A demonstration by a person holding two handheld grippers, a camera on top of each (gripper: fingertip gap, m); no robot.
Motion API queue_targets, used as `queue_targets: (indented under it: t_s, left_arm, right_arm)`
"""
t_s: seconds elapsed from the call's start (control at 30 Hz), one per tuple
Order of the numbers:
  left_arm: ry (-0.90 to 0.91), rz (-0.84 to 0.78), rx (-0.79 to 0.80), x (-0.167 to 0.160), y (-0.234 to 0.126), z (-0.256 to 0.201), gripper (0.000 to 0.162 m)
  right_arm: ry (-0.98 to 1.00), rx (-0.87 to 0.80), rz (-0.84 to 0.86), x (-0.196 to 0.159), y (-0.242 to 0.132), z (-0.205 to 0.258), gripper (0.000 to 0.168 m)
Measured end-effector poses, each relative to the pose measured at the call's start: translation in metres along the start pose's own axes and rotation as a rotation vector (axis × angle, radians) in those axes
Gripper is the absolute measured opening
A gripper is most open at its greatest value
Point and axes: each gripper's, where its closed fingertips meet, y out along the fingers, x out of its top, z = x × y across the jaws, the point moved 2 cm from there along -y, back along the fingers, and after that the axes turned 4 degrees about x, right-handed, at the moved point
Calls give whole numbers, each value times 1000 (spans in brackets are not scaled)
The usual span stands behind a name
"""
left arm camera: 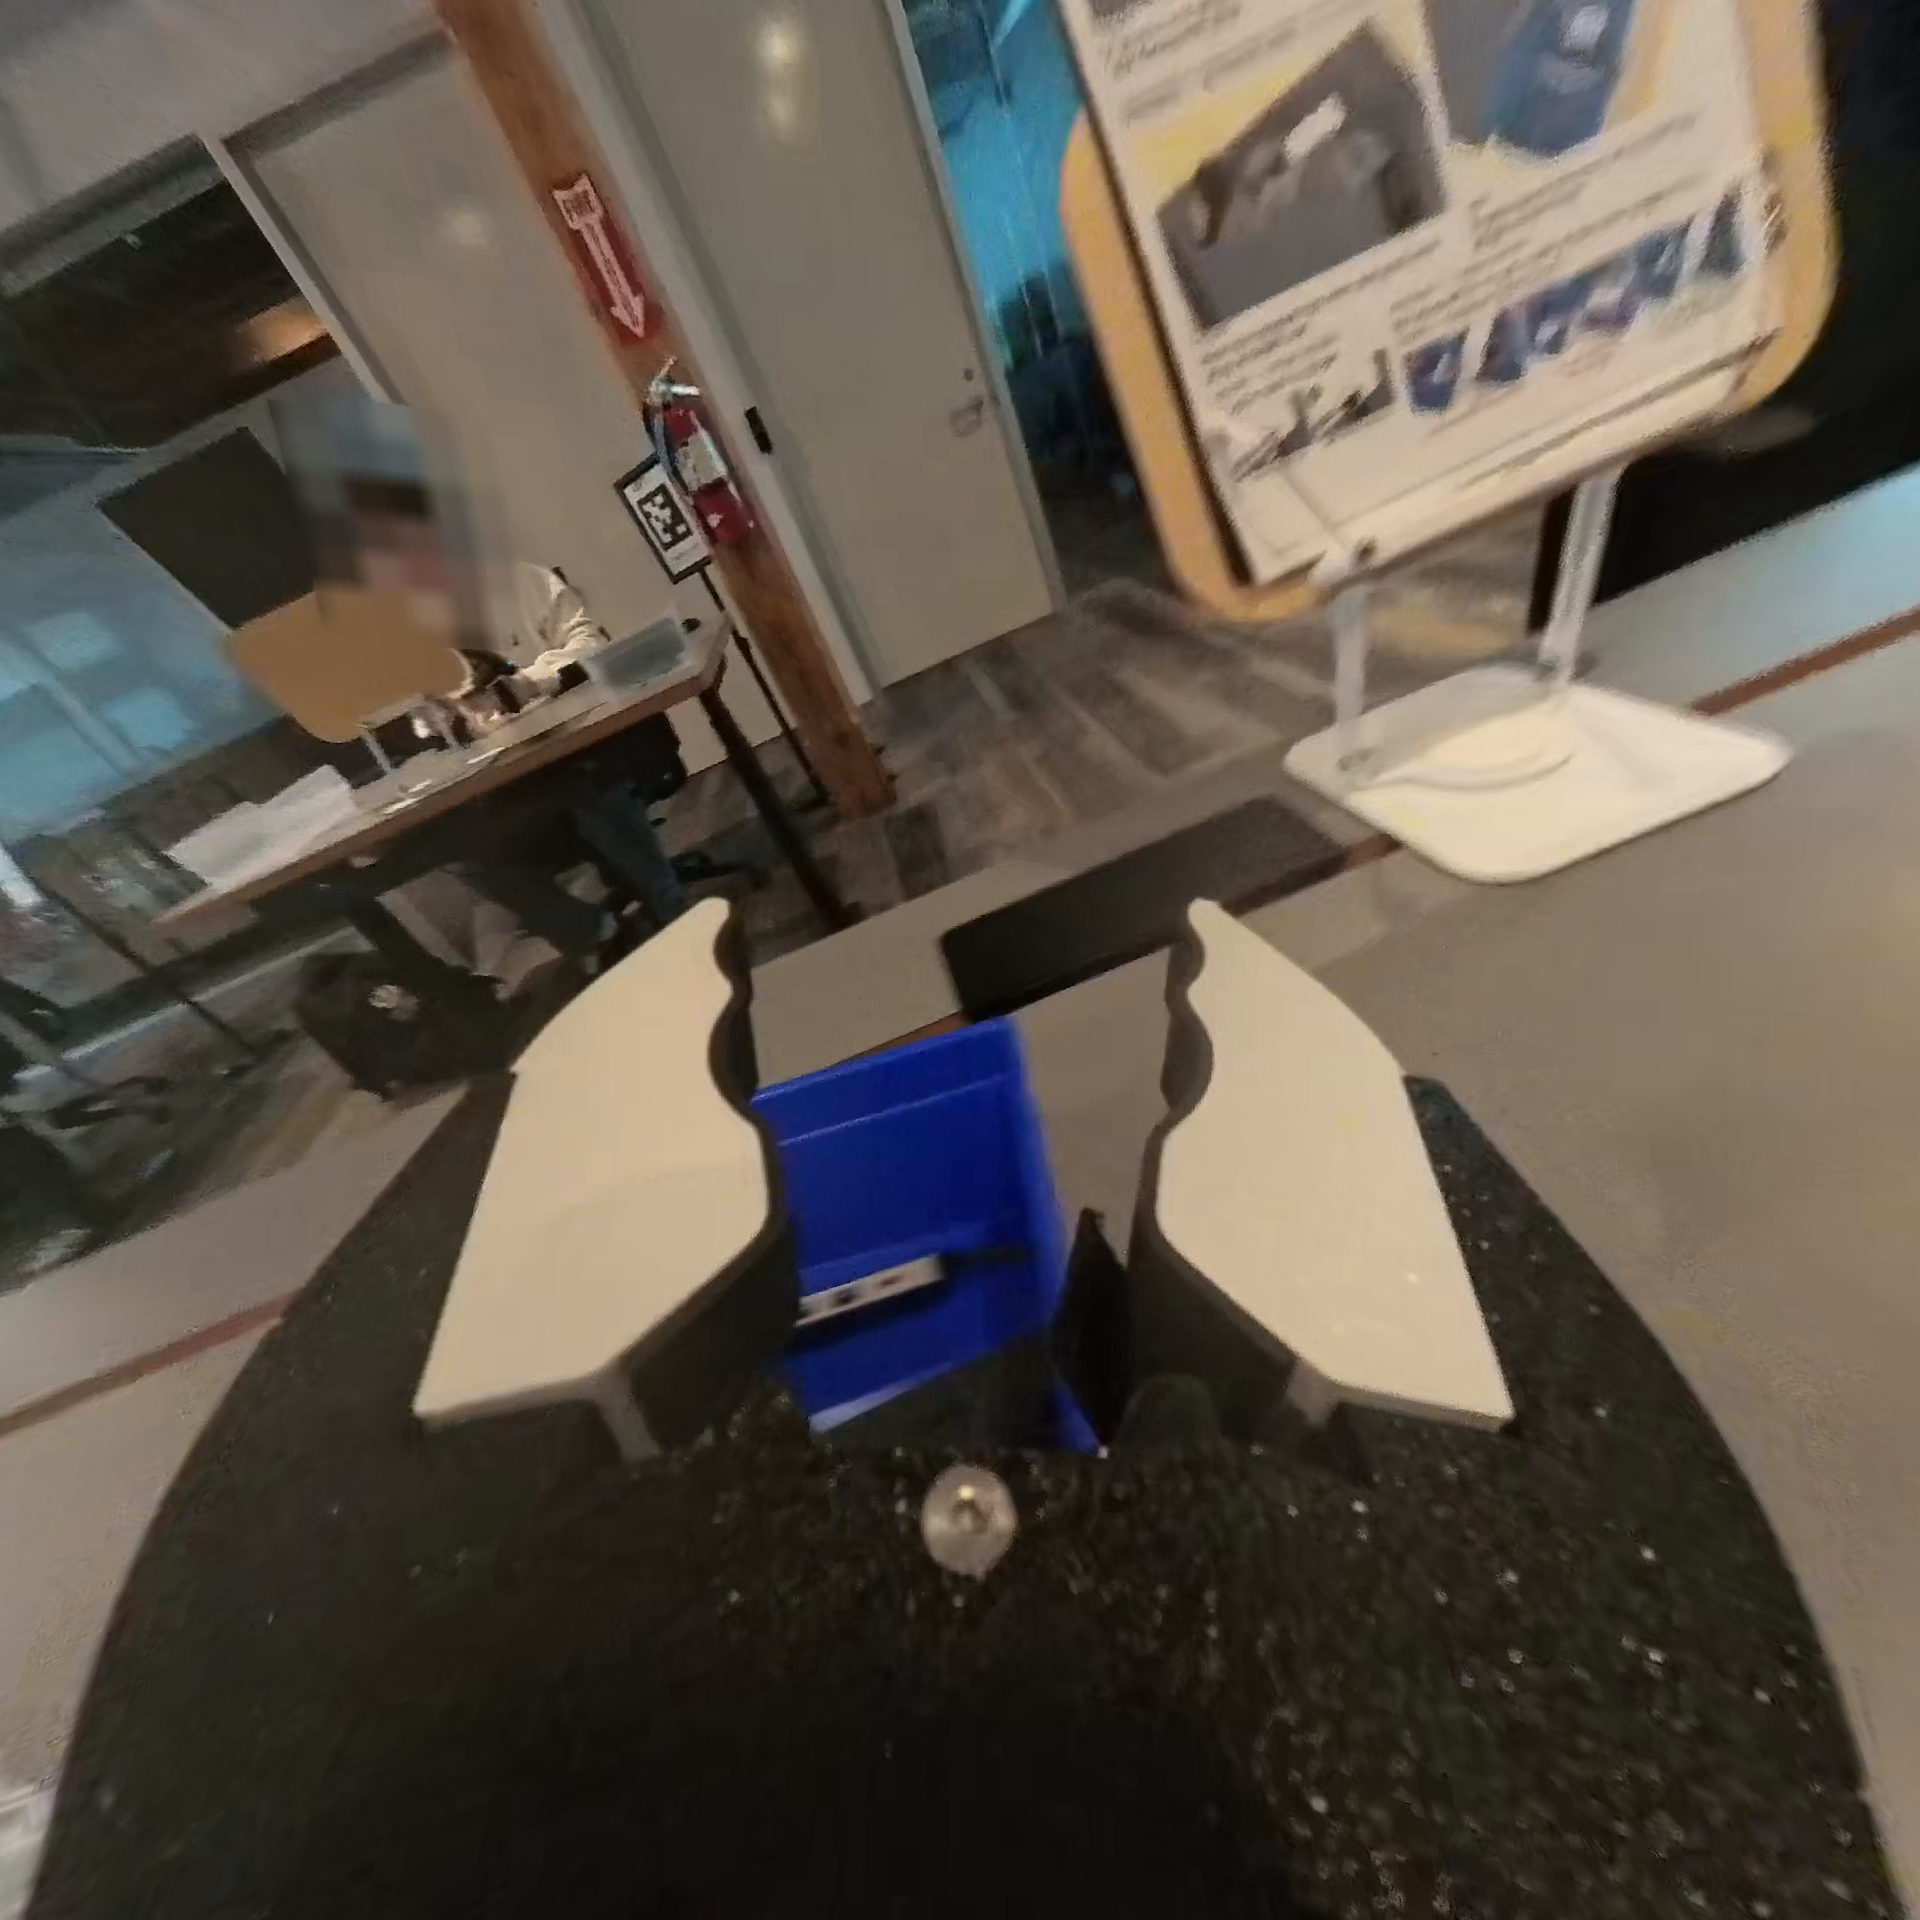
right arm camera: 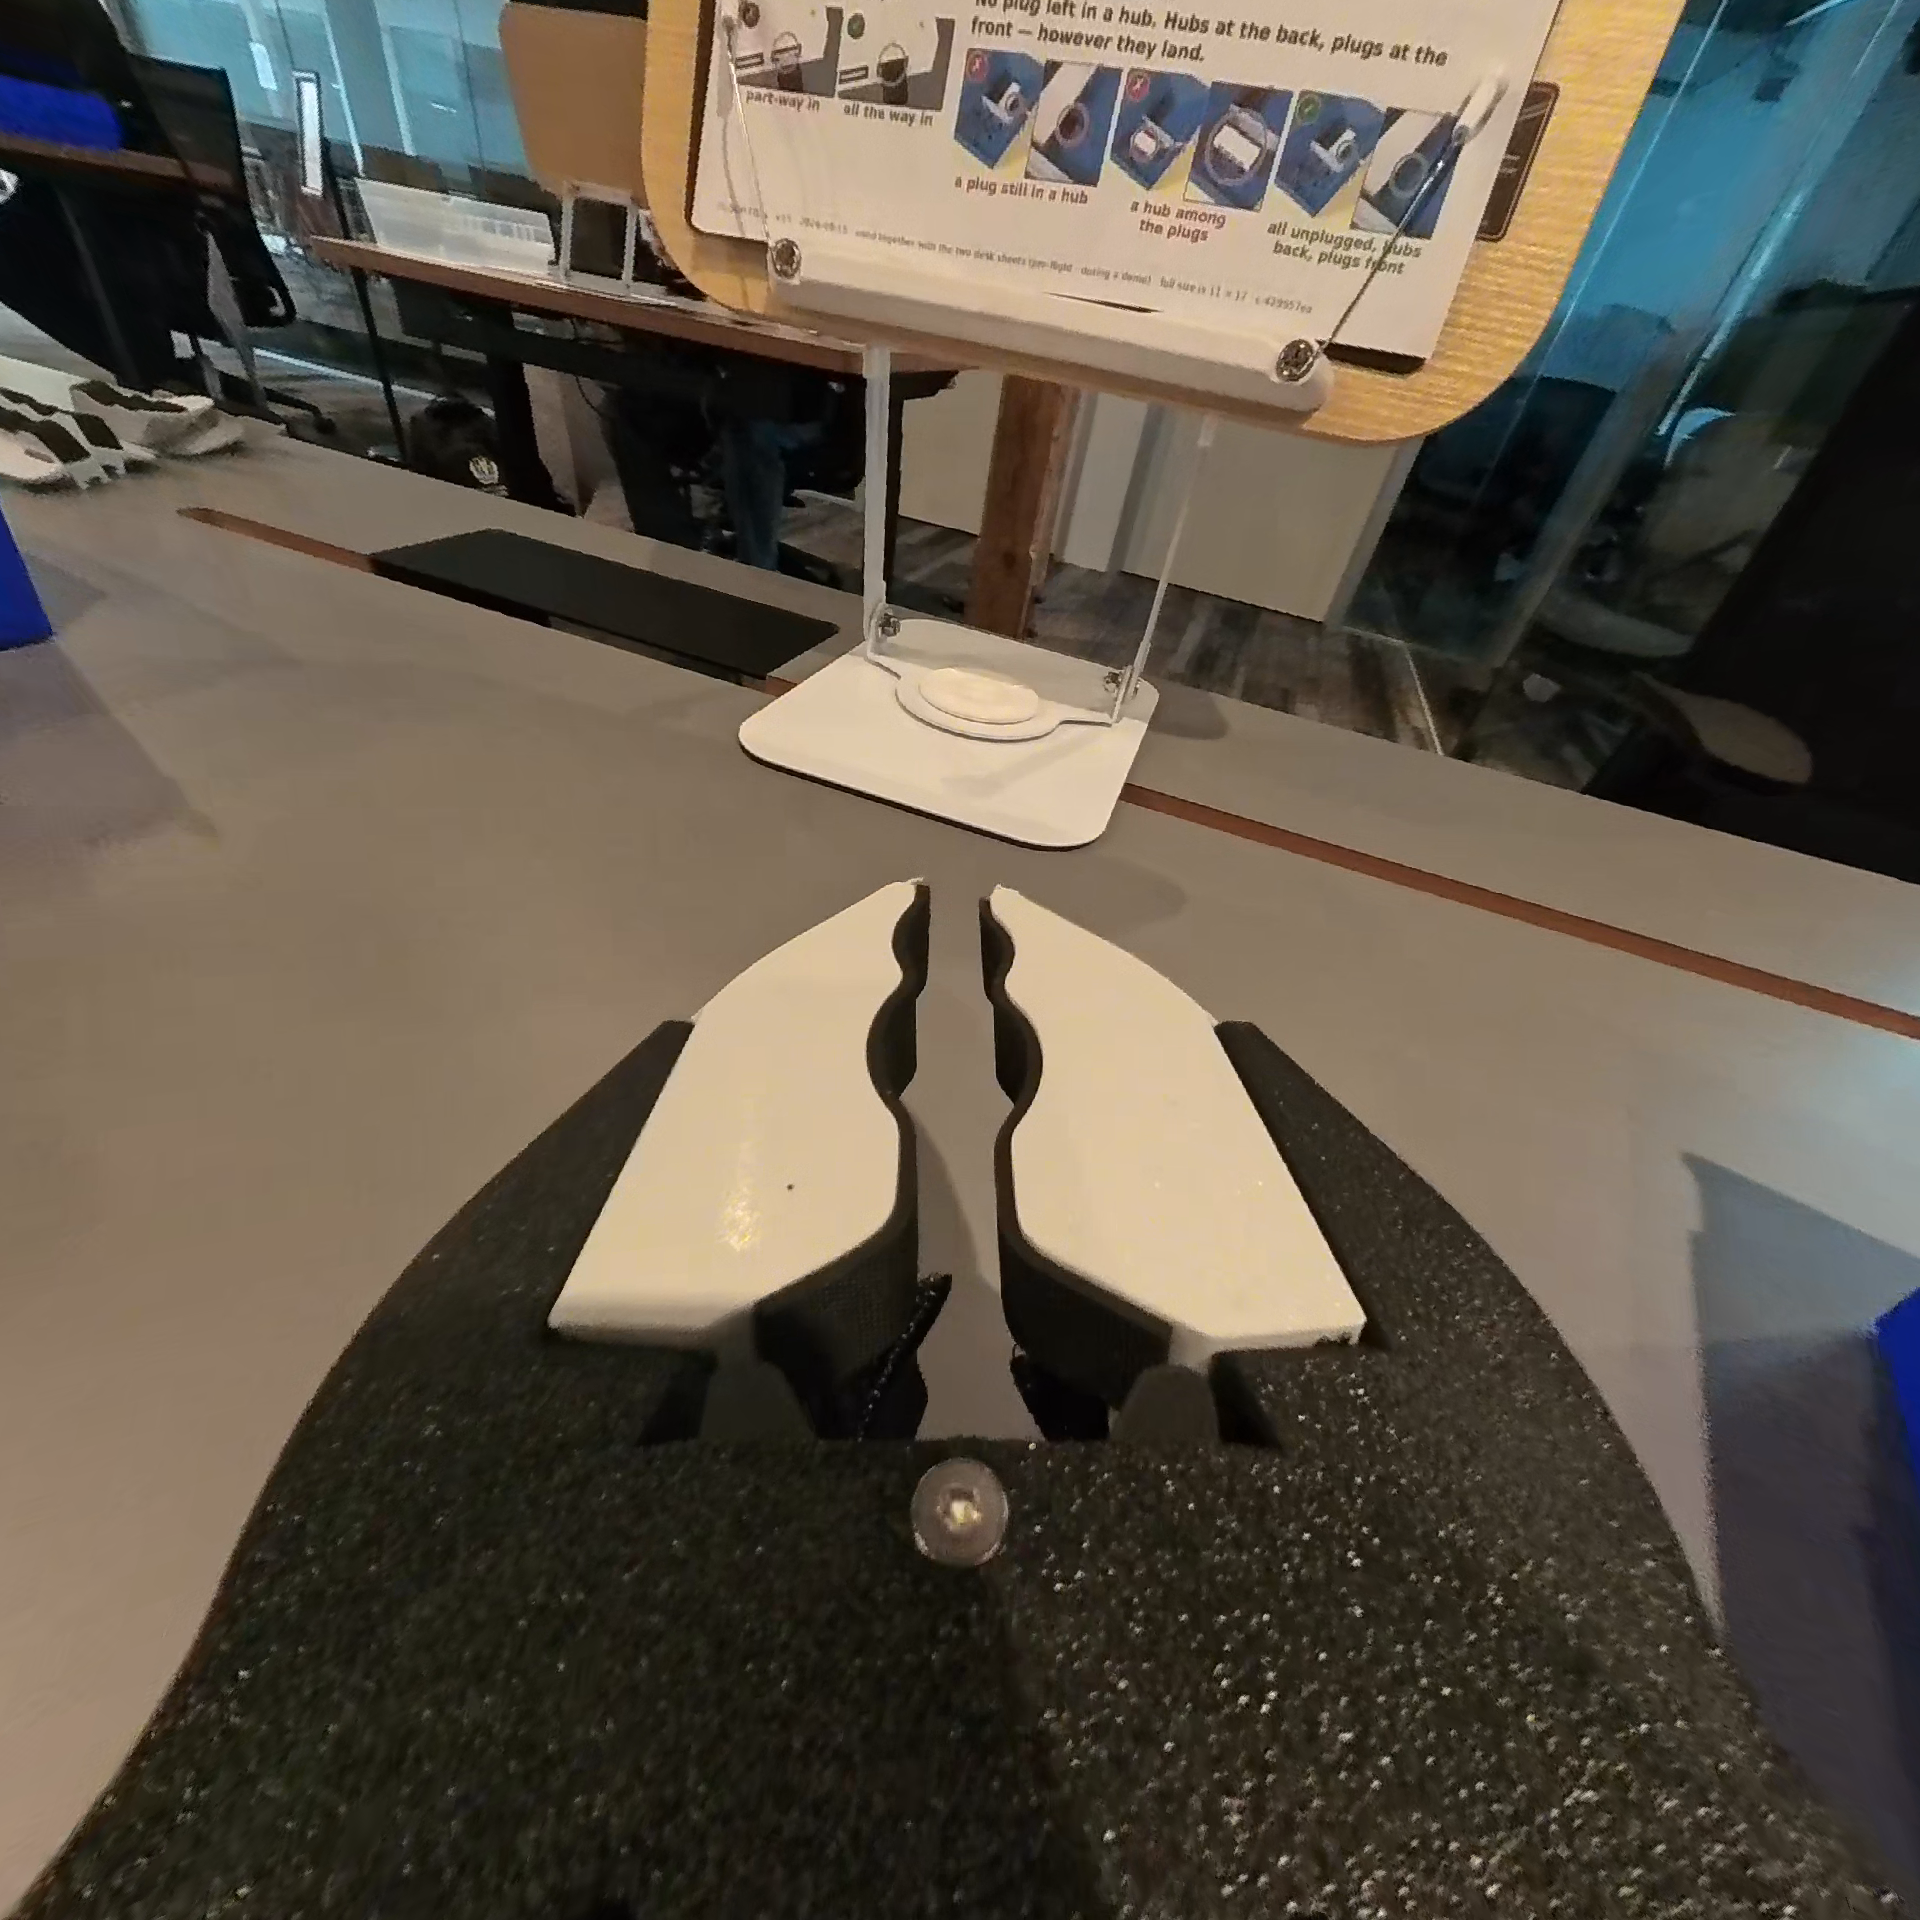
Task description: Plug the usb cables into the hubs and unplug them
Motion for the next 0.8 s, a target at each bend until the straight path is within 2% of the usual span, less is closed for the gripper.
queue_targets:
  t_s: [0.13, 0.27, 0.43, 0.57, 0.7, 0.8]
  left_arm:
    - [258, 225, -121, -49, 11, 36, 72]
    - [490, 366, -212, -90, 29, 55, 65]
    - [688, 477, -367, -116, 55, 52, 63]
    - [848, 556, -507, -135, 72, 42, 69]
    - [974, 598, -671, -155, 79, 32, 54]
    - [1008, 669, -741, -169, 86, 30, 51]
  right_arm:
    - [16, 9, 6, -2, 1, 1, 9]
    - [25, 10, 12, -3, 2, 1, 9]
    - [32, 5, 15, -4, 2, 0, 9]
    - [28, 8, 16, -4, 3, 0, 8]
    - [22, 10, 16, -4, 4, 0, 7]
    - [22, 11, 17, -4, 5, -1, 6]
